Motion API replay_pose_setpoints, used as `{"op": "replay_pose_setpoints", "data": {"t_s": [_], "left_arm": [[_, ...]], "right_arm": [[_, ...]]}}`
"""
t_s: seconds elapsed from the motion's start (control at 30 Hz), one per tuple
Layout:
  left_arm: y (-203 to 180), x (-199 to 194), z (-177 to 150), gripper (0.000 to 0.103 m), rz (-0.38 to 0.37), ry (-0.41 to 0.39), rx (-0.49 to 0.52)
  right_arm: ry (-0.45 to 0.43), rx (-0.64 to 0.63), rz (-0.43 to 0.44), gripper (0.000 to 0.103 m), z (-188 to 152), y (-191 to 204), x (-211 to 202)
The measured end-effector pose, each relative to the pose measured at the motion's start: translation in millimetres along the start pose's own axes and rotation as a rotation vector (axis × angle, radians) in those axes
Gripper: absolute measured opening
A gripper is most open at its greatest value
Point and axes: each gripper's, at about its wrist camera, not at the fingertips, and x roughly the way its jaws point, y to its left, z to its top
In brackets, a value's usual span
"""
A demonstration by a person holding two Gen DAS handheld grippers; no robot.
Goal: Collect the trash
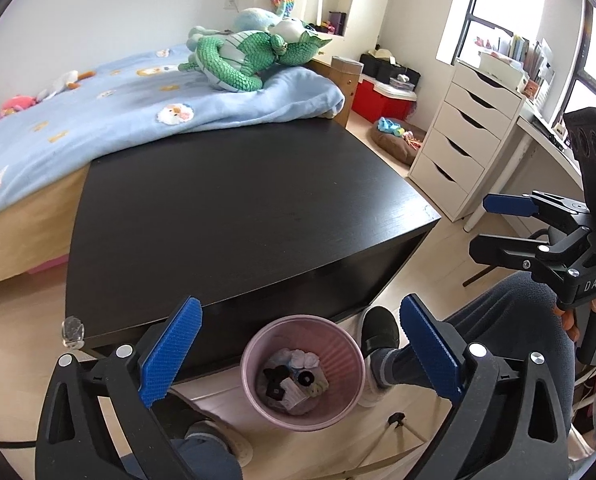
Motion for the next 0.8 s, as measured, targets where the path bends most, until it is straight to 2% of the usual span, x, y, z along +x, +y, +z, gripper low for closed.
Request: {"op": "replay_pose_setpoints", "data": {"t_s": [0.3, 0.6, 0.8], "left_arm": [[13, -9, 11, 0.095, 0.055, -0.034, -0.023], [32, -8, 42, 0.096, 0.105, -0.074, -0.028], [46, -4, 58, 0.097, 0.075, -0.109, -0.048]], "right_arm": [[-0.019, -0.008, -0.002, 0.1, 13, 3, 1], [-0.067, -0.026, -0.033, 0.1, 54, -1, 12], [-0.081, -0.032, -0.027, 0.1, 75, -6, 25]]}}
